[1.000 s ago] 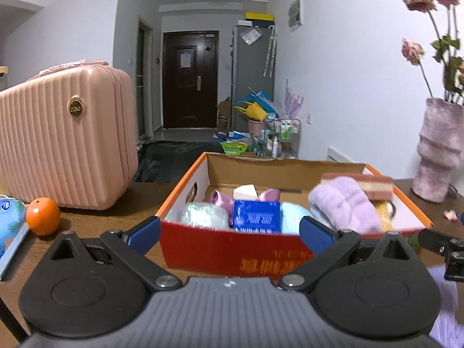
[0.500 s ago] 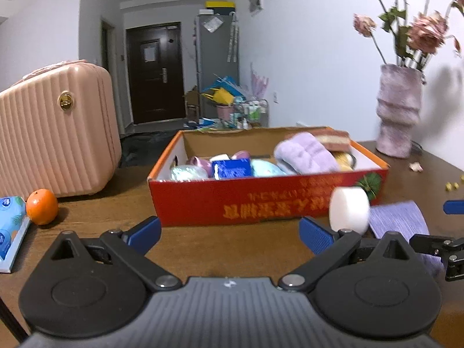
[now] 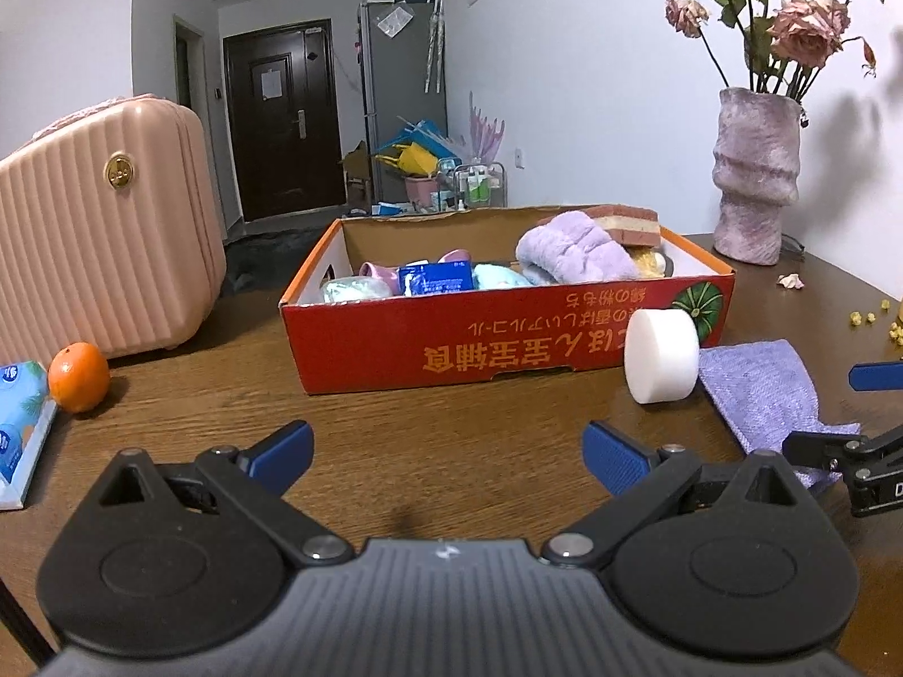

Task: Organize soft objects
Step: 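Withdraw both tools and move the right tool toward the lavender mesh bag, then grasp the lavender mesh bag with the right tool while the left tool approaches the white sponge roll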

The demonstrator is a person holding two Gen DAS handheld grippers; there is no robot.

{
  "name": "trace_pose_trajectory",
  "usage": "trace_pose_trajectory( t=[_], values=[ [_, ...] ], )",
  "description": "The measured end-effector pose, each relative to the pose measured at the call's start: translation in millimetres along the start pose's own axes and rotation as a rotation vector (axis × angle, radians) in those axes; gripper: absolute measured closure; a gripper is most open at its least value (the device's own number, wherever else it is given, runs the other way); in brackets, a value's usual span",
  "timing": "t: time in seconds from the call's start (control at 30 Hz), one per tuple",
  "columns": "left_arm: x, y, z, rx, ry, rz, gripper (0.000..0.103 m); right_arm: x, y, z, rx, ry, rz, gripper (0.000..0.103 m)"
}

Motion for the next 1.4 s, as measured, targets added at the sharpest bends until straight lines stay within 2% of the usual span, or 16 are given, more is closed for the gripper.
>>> trace_pose_trajectory(
  t=[0.2, 0.4, 0.5, 0.57, 0.6, 0.63, 0.67, 0.73, 1.03, 1.4],
  values=[
    [0.6, 0.7, 0.8, 0.001, 0.005, -0.004, 0.000, -3.3, 12.6, -2.1, 0.014, 0.035, -0.019, 0.000],
    [0.8, 1.8, 1.2, 0.003, 0.004, -0.012, 0.000, -6.5, 24.4, -18.2, 0.002, -0.004, -0.036, 0.011],
    [1.0, 2.4, 1.3, 0.004, 0.003, -0.015, 0.000, -7.8, 29.3, -19.8, -0.005, -0.011, -0.049, 0.021],
    [0.9, 3.0, 1.0, 0.004, 0.003, -0.017, 0.000, -7.6, 31.7, -16.9, -0.023, 0.005, -0.064, 0.031],
    [0.9, 3.2, 0.9, 0.003, 0.002, -0.018, 0.000, -7.3, 32.9, -15.9, -0.029, 0.009, -0.070, 0.032],
    [0.9, 3.3, 0.5, 0.003, 0.001, -0.019, 0.000, -7.1, 32.7, -15.8, -0.029, 0.008, -0.068, 0.039],
    [1.0, 3.7, 0.3, 0.004, -0.001, -0.019, 0.000, -7.0, 31.9, -16.0, -0.033, 0.005, -0.062, 0.049],
    [0.8, 3.9, -0.2, 0.002, -0.003, -0.020, 0.000, -6.8, 31.1, -16.2, -0.042, 0.005, -0.055, 0.057],
    [0.0, 3.9, -2.2, -0.003, -0.011, -0.011, 0.000, -10.0, 26.1, -5.0, -0.055, 0.056, -0.021, 0.066],
    [-5.1, 13.5, 1.6, -0.006, -0.046, -0.019, 0.000, -13.3, 16.0, 12.8, -0.014, 0.056, 0.042, 0.066]
  ],
)
Point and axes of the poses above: each gripper's, at about its wrist camera, not at the fingertips, and y roughly the way its jaws point, z to its right, x to its underside, the point moved 2 cm from there along y, roughly the way its jaws point
